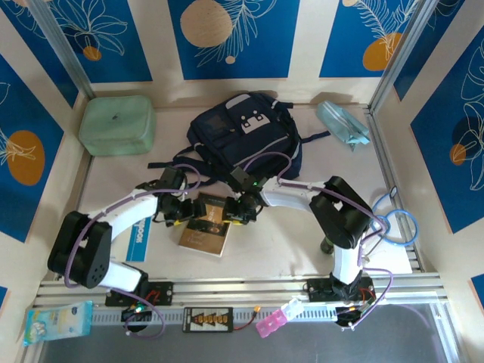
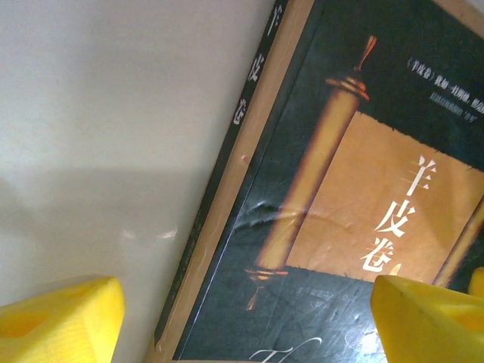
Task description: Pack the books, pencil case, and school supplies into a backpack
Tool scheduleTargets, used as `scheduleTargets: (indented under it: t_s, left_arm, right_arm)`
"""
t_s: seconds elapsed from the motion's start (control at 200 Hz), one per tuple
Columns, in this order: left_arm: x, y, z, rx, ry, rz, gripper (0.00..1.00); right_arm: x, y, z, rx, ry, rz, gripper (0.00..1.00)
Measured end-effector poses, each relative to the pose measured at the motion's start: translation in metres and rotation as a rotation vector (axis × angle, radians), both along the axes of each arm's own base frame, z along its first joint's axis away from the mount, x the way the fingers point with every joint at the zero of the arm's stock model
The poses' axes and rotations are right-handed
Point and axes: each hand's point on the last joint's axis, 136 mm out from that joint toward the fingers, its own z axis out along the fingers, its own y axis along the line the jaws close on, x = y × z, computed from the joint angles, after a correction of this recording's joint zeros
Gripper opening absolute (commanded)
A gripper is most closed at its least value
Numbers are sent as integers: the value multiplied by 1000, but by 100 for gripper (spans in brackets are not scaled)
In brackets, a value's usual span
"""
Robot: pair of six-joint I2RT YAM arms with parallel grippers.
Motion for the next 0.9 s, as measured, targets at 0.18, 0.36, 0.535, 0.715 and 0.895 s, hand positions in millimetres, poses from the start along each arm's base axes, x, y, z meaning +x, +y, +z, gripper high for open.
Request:
scheduleTargets:
  t_s: [0.18,0.36,0.535,0.715,0.895]
  left_arm:
    - [-4,-6,-3,-29,24,-32,73]
    - [-7,-9,-5,-45,43,-48,73]
    - [-11,-13,-9,-63,66,-72,73]
    - [-13,-15,-7,-87,75,-87,70]
    - [-23,-21,6,-134,100,-107,64]
  right_arm:
    - [-2,0,-2,-6,6,10,21]
    - [2,-3,-6,-21,10,12,19]
    - [5,-6,-6,-23,11,9,18]
    - [6,-6,-7,-23,16,10,18]
    - [9,-8,-8,-25,21,1,18]
